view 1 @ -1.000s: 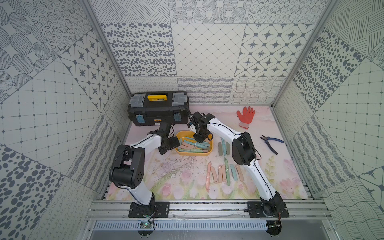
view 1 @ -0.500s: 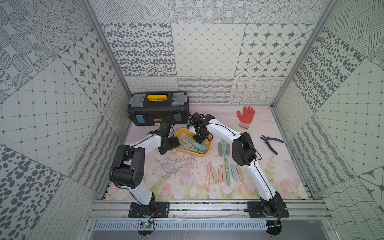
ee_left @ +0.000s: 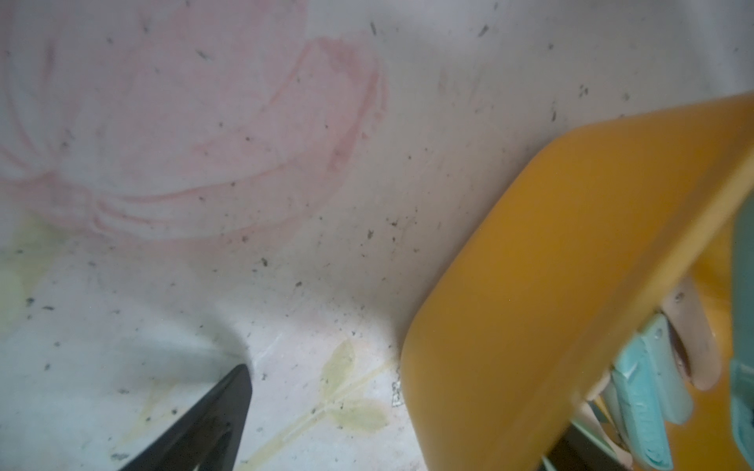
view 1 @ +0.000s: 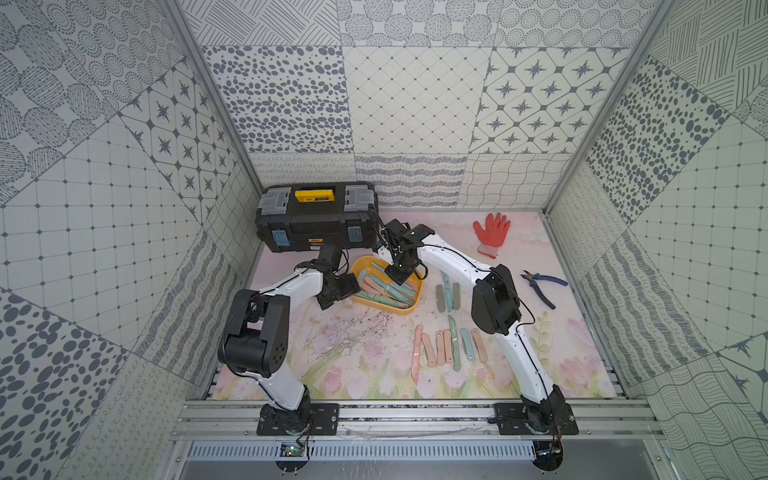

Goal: Take the fruit knife out of the storage box
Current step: Pick up the fruit knife from the storage box, then place the fruit knife at the center of the board.

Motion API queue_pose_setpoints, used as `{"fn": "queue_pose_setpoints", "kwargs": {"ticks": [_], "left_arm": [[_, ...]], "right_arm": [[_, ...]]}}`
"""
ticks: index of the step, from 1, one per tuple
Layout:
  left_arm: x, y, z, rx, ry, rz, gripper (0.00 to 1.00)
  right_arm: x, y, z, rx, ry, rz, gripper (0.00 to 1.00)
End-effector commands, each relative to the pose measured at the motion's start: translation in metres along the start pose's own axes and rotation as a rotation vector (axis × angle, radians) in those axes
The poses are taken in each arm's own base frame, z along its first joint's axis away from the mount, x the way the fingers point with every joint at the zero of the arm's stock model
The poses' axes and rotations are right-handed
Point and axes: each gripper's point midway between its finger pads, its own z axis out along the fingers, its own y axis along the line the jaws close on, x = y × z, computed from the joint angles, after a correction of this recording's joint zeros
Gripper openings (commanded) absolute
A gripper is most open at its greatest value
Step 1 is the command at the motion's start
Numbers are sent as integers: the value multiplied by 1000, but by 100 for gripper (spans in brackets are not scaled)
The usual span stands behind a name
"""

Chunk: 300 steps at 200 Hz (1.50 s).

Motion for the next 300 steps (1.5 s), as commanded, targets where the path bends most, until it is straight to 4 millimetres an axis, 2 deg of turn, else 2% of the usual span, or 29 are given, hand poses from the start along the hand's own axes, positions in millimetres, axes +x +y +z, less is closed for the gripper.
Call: {"fn": "queue_pose_setpoints", "kwargs": {"ticks": [1,108,147,196,223,250,300], "left_arm": [[-2,3,-3,-19,-5,0,92],[-2,3,-3,-16,-4,1,91],[-2,3,-2,-15,-3,3,91],[-2,2,-2,-12,-3,1,91],[-3,3,-1,-15,-2,1,91],[-2,3,-1,-16,0,1,91],[-2,2,-3,-12,-2,3,91]], "right_arm": [[-19,7,-33,-11,-98,-31,9],[-29,11,-66,-23,-174,-4,7],[-29,7,-94,-101,-270,92,7],[-17,-3,-129,-199,-389,201,7],[-2,-26,-144,-249,-459,318,7],[23,-53,-151,-280,-514,435,7],[85,-93,-139,-255,-496,641,7]]}}
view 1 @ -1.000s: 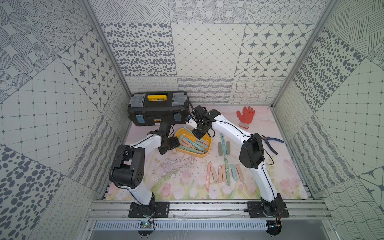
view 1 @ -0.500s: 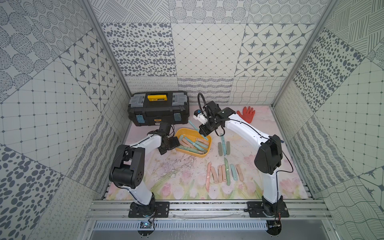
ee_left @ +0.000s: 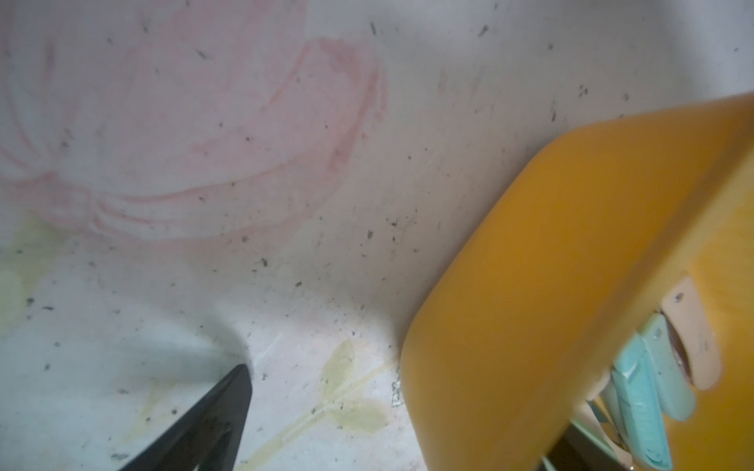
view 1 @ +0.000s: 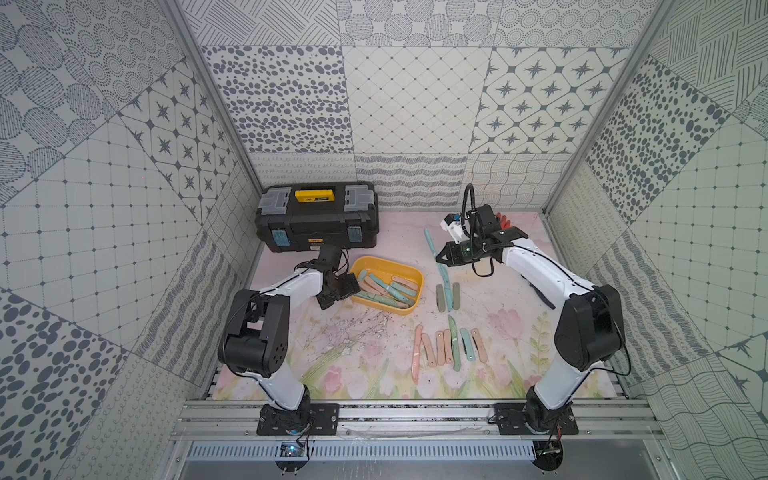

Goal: Take the fruit knife out of the storage box
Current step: Place the fruit knife at the center of the board.

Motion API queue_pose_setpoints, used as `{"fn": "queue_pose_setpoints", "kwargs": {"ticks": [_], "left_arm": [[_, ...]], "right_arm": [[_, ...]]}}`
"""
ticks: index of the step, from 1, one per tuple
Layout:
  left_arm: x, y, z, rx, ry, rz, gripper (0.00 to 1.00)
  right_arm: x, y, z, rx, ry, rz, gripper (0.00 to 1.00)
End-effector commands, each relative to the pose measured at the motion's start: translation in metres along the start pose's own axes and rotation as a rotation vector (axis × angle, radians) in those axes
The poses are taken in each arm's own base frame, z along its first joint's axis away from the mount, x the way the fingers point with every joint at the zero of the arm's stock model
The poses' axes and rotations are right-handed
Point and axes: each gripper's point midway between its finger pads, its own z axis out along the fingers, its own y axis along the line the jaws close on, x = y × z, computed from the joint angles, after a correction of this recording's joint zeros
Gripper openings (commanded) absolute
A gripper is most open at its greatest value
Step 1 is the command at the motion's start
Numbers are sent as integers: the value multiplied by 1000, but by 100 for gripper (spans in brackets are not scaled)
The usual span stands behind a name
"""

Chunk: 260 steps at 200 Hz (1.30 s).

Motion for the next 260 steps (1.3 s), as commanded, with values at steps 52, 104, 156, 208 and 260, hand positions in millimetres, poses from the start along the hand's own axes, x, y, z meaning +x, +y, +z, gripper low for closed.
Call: {"fn": "queue_pose_setpoints", "kwargs": {"ticks": [52,104,156,208,260], "left_arm": [[-1,2,-1,-10,4,1,91],[-1,2,-2,-10,2,0,91],[-1,3,-1,-13,1,1,91],[-1,3,-2,-16,1,1,91],[-1,3,-1,-17,3,0,91]], "right_arm": [[31,-59,-22,-24,-92,272,7],[65,-102,-18,-13,-93,413,6],[94,-123,5,19,-10,451,5],[113,-134,25,14,41,484,5],[130,-135,38,-16,94,536,4]]}}
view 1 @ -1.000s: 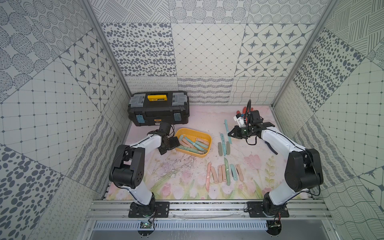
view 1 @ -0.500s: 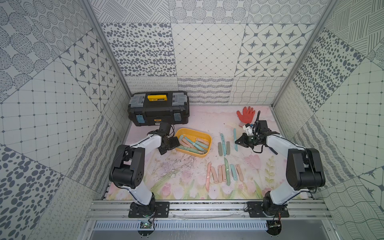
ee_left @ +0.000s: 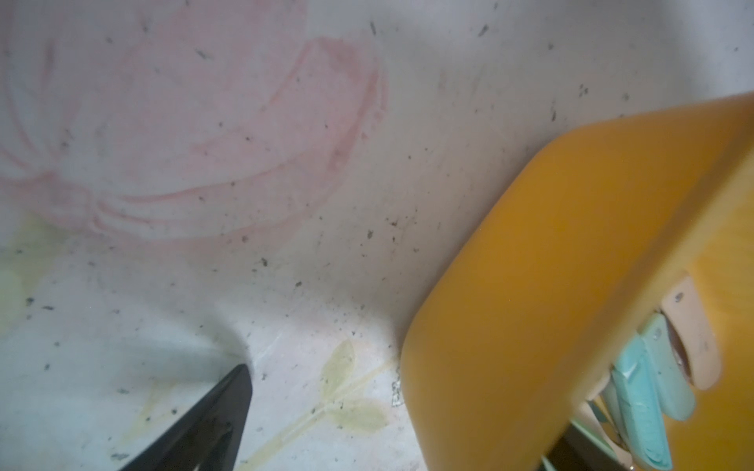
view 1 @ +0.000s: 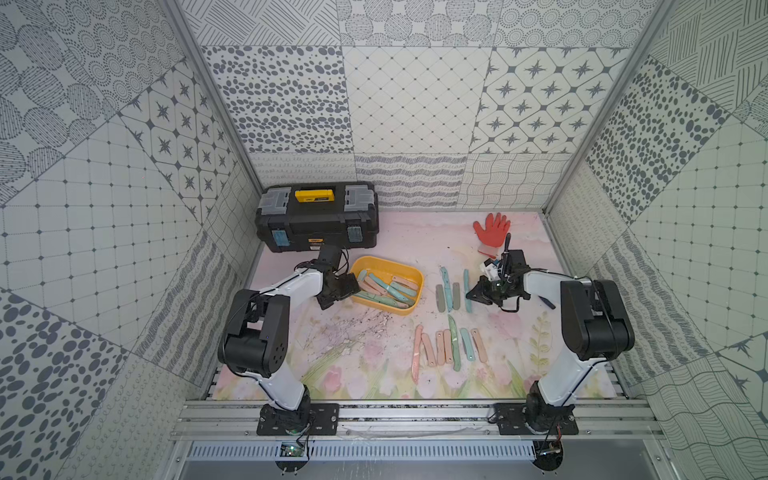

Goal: Take the fruit knife out of the storage box
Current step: Place the fruit knife at the center of the board.

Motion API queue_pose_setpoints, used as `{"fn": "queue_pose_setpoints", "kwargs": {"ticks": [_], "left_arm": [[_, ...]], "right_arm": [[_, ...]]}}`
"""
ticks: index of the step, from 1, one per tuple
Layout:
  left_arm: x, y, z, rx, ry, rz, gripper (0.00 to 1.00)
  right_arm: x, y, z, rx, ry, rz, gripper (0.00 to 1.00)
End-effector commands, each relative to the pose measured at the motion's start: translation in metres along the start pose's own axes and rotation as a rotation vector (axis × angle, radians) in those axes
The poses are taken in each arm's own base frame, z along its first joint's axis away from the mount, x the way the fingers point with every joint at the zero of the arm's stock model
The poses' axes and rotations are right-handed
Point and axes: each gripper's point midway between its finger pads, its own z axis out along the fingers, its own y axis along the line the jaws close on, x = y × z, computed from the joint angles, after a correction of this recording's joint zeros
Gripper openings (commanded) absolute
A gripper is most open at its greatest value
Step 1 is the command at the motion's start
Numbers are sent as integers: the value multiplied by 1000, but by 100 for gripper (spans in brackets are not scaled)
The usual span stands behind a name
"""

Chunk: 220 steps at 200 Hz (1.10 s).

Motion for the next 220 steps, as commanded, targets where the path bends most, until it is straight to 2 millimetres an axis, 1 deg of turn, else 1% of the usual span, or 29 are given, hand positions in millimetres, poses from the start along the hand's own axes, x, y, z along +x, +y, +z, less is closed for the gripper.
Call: {"fn": "queue_pose_setpoints", "kwargs": {"ticks": [1,47,85,107,119,137,160,178,196,206,220], "left_arm": [[-1,3,-1,-17,2,0,91],[-1,3,-1,-16,3,-1,91],[-1,3,-1,-16,4,-1,91],[-1,3,-1,-15,3,-1,91],[-2,2,-1,-15,2,-1,91],[-2,2,-1,-15,2,1,91],[-2,3,-2,-17,0,0,91],[-2,3,-1,-17,2,0,91],[-2,3,-1,-17,2,0,91],[-2,3,-2,-17,0,1,91],[-2,3,-1,-17,-1,-2,91]], "right_arm": [[5,-4,10,-23,21,10,4],[9,-4,12,-21,43,18,5],[10,-2,11,-10,57,12,10],[10,-3,11,5,59,8,21],[10,-2,10,7,57,5,29],[9,-3,8,19,50,5,32],[5,1,1,28,31,-6,37],[-1,9,-10,37,1,-20,38],[-9,23,-28,41,-42,-49,39],[-15,36,-38,35,-70,-82,40],[-23,59,-51,32,-114,-152,42]]}}
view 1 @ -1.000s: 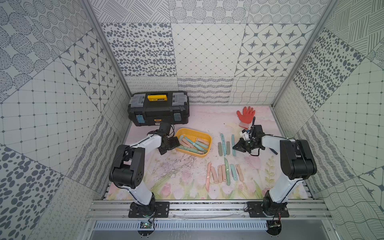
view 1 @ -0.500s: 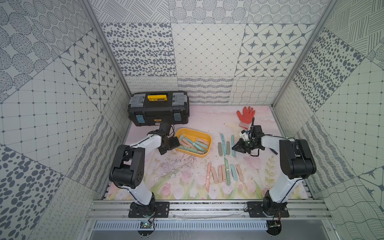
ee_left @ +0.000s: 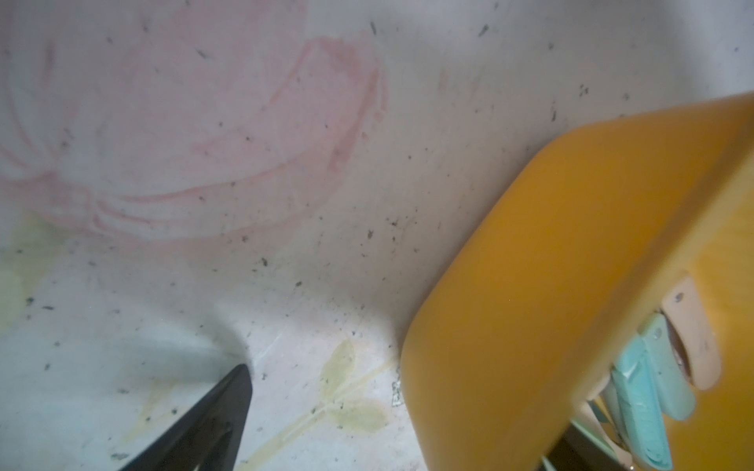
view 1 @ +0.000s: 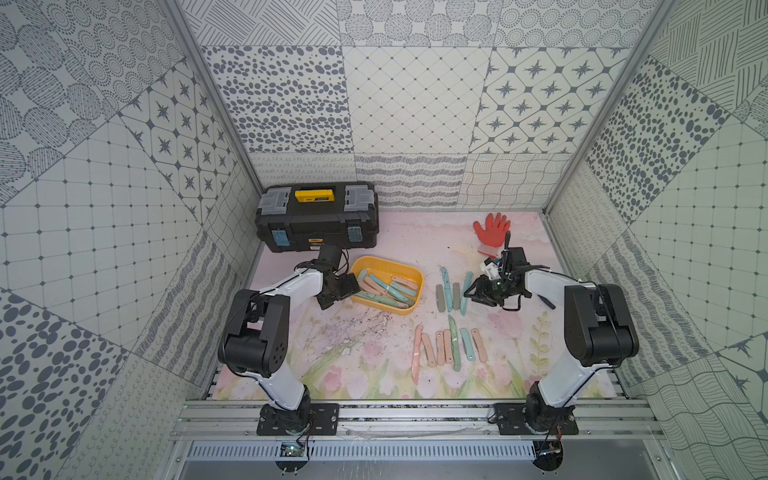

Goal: Take the fruit knife out of the storage box
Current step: Place the fruit knife at the center of the board, then pick up the fruit knife from the storage box.

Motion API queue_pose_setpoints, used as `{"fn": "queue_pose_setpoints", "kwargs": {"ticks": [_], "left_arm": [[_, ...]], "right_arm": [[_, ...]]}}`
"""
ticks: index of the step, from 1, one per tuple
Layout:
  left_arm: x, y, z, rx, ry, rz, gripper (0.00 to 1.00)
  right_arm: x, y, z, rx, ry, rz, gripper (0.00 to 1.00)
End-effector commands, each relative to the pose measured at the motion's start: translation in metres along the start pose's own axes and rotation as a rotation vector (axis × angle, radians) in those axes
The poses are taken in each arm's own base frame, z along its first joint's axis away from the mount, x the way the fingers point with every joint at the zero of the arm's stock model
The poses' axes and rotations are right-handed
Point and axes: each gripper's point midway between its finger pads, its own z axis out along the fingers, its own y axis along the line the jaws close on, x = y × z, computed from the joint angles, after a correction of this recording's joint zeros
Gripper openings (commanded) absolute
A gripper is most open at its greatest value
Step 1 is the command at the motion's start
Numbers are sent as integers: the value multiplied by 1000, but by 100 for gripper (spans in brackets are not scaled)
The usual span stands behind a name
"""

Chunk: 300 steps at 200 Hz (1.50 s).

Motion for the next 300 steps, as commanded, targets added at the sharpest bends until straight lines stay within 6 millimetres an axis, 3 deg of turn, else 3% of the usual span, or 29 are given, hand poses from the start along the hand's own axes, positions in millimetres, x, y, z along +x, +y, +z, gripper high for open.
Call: {"fn": "queue_pose_setpoints", "kwargs": {"ticks": [1,41,83,116,138,188,265,300], "left_arm": [[-2,3,-1,-16,-1,-2,91],[-3,2,-3,-15,-6,-1,91],[-3,1,-4,-12,-5,-1,91],[-4,1,-5,-12,-9,0,91],[-4,1,-4,-11,-8,-2,91],[-4,1,-4,-8,-6,-4,91],[-1,3,-6,-11,-8,-10,88],[14,13,-7,-45,24,-26,88]], "right_arm": [[-26,42,-33,-5,-117,-132,42],[-37,123,-49,-2,-190,-416,45],[-33,187,-26,-35,-155,-636,46],[-20,219,5,-24,-76,-770,46],[-14,221,30,58,-3,-815,46],[6,204,87,211,188,-898,45],[20,213,128,255,251,-1008,45],[25,212,143,270,289,-1038,45]]}}
